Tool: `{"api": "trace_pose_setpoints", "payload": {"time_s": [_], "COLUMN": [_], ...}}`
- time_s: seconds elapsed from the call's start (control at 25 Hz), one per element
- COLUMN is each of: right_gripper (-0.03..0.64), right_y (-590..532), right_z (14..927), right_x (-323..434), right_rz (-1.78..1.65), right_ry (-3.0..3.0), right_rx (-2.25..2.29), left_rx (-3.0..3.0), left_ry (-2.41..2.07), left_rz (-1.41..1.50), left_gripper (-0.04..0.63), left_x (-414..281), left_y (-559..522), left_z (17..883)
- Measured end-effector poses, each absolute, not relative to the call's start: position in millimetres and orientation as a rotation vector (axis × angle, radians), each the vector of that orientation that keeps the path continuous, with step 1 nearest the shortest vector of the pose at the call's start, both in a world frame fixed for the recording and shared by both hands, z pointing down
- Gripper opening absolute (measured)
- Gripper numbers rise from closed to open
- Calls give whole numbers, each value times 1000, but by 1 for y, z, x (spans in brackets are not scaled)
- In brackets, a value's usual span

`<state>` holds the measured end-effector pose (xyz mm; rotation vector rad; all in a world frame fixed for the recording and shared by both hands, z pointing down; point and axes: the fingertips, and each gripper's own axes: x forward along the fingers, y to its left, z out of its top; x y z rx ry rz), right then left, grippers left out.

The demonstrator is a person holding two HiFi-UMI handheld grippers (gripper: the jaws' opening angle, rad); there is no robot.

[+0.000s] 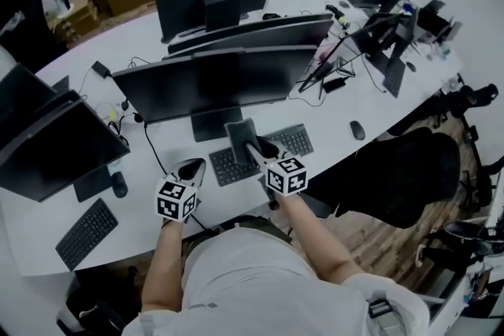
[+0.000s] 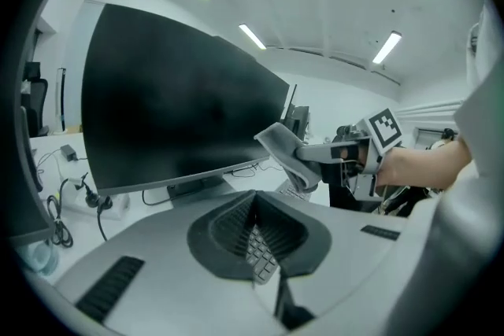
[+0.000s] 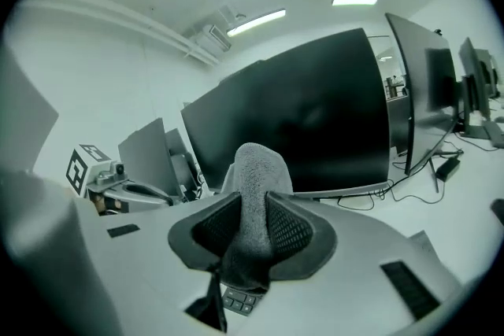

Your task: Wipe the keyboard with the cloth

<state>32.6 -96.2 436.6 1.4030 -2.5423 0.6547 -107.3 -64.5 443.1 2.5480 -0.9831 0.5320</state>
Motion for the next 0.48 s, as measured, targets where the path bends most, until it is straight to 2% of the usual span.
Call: {"api": "trace_pose_setpoints", "payload": {"time_s": [0.48], "right_gripper": [109], "right_y": [-52], "right_z": [370], "right_x": [105], "right_rz": [476], "right_ry": [-2575], "right_rx": [1598], "left_rx": [2736], "left_ry": [-856], "left_rz": [384], "left_gripper": [0], "left_x": [-50], "left_y": [-74], "left_z": [383]}}
